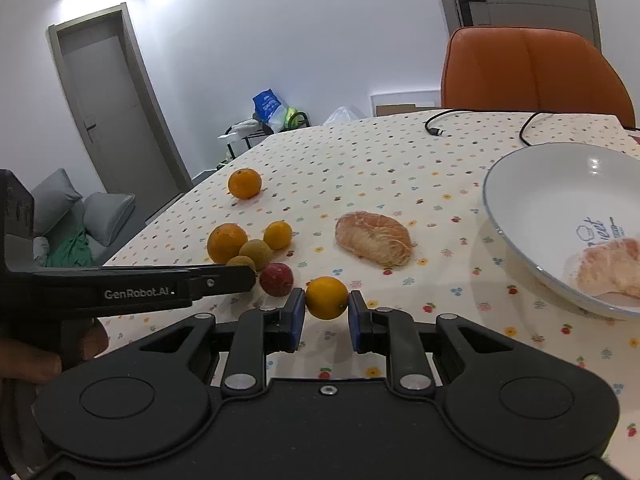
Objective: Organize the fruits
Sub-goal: 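Grasp a small orange fruit with the right tool while the left tool grasps a yellow-green fruit, then carry both fruits into the white bowl and open both tools to release them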
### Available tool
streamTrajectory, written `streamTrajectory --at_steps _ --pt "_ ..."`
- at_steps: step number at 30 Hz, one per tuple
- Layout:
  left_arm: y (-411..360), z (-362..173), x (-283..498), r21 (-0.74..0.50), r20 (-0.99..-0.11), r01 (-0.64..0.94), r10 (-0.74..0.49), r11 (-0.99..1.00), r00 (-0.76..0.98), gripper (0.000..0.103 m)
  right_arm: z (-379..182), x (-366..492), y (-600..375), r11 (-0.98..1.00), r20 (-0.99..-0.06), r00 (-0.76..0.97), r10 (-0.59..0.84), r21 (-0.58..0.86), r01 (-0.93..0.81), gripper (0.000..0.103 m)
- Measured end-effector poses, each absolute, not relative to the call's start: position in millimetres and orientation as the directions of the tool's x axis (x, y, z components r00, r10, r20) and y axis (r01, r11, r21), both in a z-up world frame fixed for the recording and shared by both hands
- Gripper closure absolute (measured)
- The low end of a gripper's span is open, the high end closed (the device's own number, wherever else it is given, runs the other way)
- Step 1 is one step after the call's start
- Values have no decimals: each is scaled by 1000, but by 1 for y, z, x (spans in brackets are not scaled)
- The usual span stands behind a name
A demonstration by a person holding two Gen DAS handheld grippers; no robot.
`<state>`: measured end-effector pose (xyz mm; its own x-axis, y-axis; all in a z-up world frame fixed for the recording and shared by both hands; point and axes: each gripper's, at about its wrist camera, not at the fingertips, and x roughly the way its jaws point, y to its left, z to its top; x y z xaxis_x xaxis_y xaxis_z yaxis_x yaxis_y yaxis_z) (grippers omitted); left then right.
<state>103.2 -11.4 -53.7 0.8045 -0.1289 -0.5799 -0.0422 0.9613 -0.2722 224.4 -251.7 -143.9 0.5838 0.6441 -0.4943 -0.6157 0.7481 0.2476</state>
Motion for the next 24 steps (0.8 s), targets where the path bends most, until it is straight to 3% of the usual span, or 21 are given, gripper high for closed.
streamTrajectory --at_steps 24 --pt "-71 -29 123 -254 -514 103 -224 962 828 80 -128 229 -330 848 -426 734 528 233 -475 82"
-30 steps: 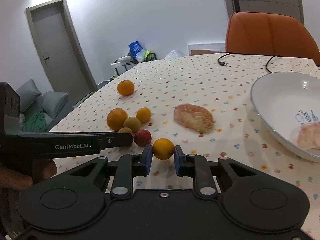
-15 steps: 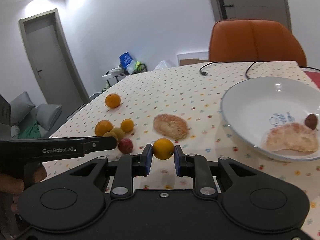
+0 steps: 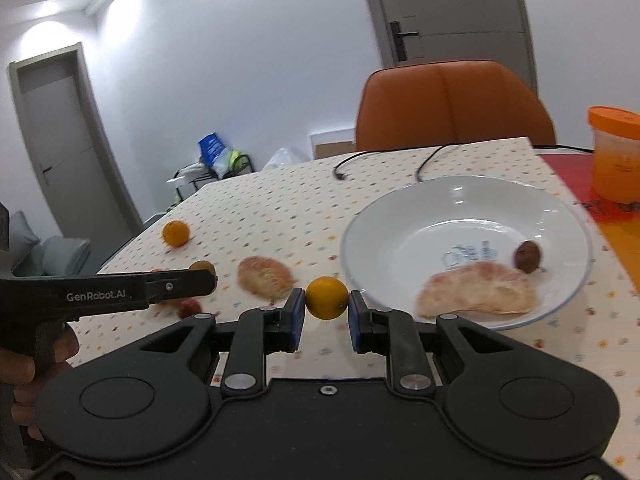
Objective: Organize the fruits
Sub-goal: 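Carry both fruits into the white bowl and open both tools to release them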
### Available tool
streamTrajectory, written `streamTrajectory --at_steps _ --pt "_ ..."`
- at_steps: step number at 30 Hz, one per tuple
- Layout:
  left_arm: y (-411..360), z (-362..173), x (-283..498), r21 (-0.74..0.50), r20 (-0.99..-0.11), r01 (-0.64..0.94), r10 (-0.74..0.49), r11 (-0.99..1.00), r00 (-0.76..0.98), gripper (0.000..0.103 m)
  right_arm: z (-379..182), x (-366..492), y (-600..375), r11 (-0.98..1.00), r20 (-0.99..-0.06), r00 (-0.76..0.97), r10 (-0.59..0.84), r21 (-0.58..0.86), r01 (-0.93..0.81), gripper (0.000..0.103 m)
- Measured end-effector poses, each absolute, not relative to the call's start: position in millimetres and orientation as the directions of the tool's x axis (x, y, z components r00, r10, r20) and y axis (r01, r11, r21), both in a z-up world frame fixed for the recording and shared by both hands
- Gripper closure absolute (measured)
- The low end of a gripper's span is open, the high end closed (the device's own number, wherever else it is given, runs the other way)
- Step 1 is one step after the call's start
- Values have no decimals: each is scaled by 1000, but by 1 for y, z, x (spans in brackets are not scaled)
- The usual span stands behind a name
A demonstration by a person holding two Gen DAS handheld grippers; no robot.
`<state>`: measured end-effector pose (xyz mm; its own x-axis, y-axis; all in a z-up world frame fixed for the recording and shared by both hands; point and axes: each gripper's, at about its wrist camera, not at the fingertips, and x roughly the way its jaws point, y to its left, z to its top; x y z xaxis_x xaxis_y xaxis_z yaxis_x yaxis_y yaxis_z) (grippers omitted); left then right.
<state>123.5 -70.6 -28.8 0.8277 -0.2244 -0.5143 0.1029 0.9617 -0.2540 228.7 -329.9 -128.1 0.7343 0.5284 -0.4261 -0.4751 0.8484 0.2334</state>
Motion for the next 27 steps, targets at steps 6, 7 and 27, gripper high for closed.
streamTrajectory --at_steps 6,7,27 --pt "-88 -25 135 -243 -511 148 -256 959 821 80 -127 234 -349 870 -409 768 492 234 -433 82" --pt "-90 -25 137 -241 -511 154 -260 958 819 80 -127 235 -352 874 -408 773 486 234 -425 82" --pt "-148 -25 175 -195 -519 255 -320 947 792 80 -130 255 -421 934 -399 851 342 246 -260 82"
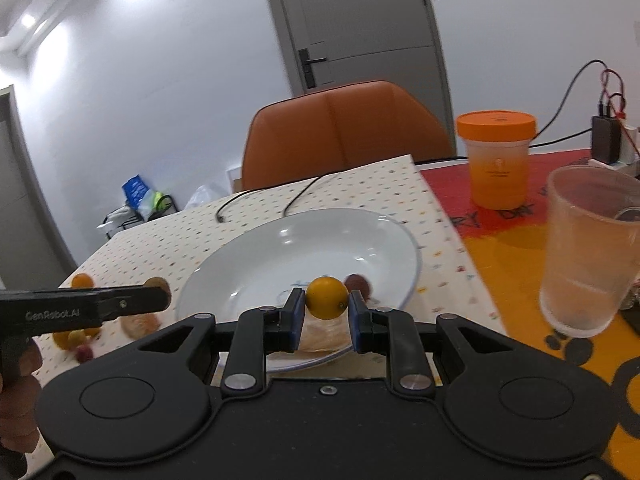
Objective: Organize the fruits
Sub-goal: 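Carry both fruits into the white bowl and open both tools to release them, then withdraw both open tools from the bowl back toward the fruit pile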
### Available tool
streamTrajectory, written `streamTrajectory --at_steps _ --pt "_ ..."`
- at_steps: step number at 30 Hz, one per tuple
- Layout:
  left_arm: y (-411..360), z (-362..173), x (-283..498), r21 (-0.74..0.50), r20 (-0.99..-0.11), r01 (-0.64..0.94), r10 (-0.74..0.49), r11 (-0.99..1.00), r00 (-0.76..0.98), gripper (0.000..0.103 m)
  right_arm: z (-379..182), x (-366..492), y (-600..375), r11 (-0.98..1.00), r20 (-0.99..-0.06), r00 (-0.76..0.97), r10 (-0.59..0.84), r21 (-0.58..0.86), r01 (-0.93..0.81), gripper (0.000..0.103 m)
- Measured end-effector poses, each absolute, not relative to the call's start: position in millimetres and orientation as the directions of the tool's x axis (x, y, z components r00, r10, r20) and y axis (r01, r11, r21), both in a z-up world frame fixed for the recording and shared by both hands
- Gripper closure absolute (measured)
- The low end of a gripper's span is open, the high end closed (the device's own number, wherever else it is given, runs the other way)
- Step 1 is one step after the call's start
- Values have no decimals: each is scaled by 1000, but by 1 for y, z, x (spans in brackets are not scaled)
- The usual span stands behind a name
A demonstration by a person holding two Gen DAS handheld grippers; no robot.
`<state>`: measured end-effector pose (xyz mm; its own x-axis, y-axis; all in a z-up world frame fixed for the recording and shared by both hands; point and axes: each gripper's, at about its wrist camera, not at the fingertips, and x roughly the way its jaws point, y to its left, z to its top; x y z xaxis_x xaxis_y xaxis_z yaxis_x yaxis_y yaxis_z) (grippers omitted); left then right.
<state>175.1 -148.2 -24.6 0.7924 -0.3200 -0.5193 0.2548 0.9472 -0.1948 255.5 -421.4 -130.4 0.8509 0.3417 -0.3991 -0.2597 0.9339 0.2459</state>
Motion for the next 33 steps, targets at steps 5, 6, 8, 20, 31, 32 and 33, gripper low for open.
streamTrajectory --at_steps 5,6,8,20,31,32,33 --pt "-158 -26 181 -184 -528 262 -321 947 786 80 -130 261 -430 936 -389 861 328 254 -242 74" --pt "-159 -26 182 -184 -528 264 -322 947 786 80 -129 261 -431 936 -389 860 329 256 -242 74" --pt "-161 -26 183 -179 -525 267 -322 947 788 80 -129 259 -431 935 -387 860 333 254 -248 74" --pt "-160 -20 178 -155 -512 267 -308 951 802 72 -134 250 -425 931 -411 843 347 261 -256 67" --pt "-132 -16 168 -156 -516 197 -250 968 819 60 -131 247 -408 921 -407 832 377 262 -289 58" --pt "-130 -15 167 -153 -513 193 -245 969 823 57 -130 246 -406 920 -406 831 380 261 -293 57" --pt "-127 -14 165 -150 -510 188 -239 971 826 56 -130 246 -404 918 -405 830 383 261 -297 56"
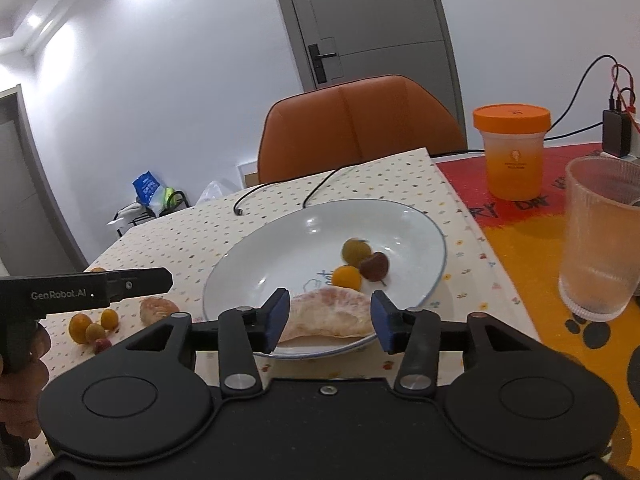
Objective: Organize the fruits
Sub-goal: 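Withdraw both open tools from the bowl back toward the fruit pile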
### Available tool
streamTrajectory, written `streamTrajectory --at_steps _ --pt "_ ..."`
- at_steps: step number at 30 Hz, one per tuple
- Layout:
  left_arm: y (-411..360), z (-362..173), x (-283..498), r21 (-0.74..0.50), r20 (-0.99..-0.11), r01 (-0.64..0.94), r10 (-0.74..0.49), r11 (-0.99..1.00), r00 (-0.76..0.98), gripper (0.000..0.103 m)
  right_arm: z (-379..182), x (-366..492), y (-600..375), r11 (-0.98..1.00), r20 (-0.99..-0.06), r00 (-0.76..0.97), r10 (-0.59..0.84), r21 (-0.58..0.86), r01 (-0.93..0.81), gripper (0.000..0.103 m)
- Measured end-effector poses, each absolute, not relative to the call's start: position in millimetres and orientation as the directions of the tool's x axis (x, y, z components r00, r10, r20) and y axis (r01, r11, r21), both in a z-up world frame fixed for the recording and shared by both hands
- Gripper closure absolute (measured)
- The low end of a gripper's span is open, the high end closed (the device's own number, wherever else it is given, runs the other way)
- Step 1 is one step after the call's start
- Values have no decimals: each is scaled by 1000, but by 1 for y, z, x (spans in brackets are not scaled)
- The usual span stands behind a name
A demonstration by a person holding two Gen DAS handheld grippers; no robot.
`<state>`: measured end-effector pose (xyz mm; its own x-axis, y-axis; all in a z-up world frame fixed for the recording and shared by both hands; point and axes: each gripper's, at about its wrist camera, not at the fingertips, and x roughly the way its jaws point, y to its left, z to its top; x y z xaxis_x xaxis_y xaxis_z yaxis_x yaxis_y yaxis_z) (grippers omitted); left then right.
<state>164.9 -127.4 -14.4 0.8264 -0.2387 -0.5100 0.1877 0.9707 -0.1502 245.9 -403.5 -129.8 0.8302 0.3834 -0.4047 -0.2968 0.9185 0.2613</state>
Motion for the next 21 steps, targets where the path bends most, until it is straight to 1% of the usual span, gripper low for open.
streamTrajectory --at_steps 4,7,9,11,13,15,19,21 --pt "-118 -12 159 -137 -510 162 -210 977 834 50 -128 244 -396 912 -398 826 398 263 -313 55" --pt "-110 -12 153 -132 -508 135 -184 982 842 44 -125 241 -391 907 -391 824 411 266 -326 51" --pt "-106 -11 149 -129 -508 116 -166 985 845 38 -123 240 -388 903 -389 820 420 266 -337 49" --pt "-101 -10 145 -126 -509 86 -139 988 849 24 -121 238 -384 899 -388 816 429 265 -348 47" --pt "-95 -10 139 -124 -506 54 -110 991 856 20 -119 236 -381 895 -384 812 439 264 -359 43" --pt "-90 -10 135 -126 -501 37 -95 991 860 17 -118 234 -377 894 -384 810 443 260 -366 35" --pt "-78 -14 129 -130 -512 4 -70 992 856 16 -119 233 -367 896 -400 804 440 246 -369 25" --pt "-72 -15 128 -130 -517 -10 -59 991 854 16 -120 233 -361 900 -409 803 434 237 -365 15"
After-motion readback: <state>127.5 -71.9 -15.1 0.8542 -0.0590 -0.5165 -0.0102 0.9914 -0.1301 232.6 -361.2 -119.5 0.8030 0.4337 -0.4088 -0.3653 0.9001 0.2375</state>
